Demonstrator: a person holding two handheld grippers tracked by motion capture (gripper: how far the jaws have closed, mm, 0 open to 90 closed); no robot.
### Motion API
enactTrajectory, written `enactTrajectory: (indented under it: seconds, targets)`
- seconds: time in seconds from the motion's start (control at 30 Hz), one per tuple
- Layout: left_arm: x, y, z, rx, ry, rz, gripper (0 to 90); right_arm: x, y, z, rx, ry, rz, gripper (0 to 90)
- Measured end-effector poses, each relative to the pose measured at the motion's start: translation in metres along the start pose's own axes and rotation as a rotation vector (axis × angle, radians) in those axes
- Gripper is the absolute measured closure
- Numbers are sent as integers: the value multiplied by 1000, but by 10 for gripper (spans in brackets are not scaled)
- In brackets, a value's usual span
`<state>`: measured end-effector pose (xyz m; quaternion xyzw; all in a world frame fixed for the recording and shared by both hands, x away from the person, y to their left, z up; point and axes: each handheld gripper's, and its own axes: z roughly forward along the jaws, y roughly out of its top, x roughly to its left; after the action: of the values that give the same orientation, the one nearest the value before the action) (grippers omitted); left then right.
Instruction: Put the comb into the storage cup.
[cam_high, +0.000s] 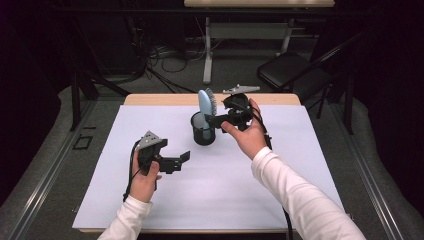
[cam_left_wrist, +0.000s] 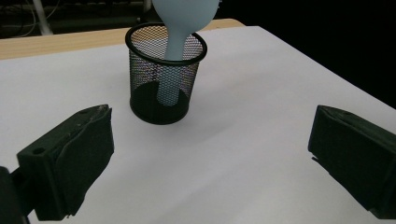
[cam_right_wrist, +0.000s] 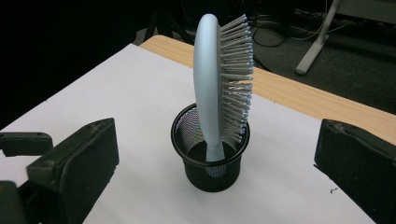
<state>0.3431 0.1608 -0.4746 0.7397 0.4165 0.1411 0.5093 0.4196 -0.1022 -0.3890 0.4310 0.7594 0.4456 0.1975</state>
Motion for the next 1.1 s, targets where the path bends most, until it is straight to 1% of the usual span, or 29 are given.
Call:
enactTrajectory:
  seconds: [0.23, 0.33, 0.63, 0.77, 0.87, 1.1]
  targets:
    - [3, 2, -4, -4, 3, -9, 5, 0, -3, -5, 3, 19, 4, 0]
    - [4, 3, -6, -7, 5, -19, 5, 1, -6, -8, -2, 33, -4, 0]
    - [7, 7, -14, -12, 2, -6, 5, 2, -18, -17, 13, 63, -10, 0]
    - [7, 8, -16, -10, 0, -4, 5, 1, -25, -21, 16, 68, -16, 0]
    - [8, 8, -17, -8, 1, -3, 5, 0, -31, -24, 17, 74, -10, 0]
    - [9, 10, -19, -7, 1, 0, 5, -1, -45, -29, 30, 77, -13, 0]
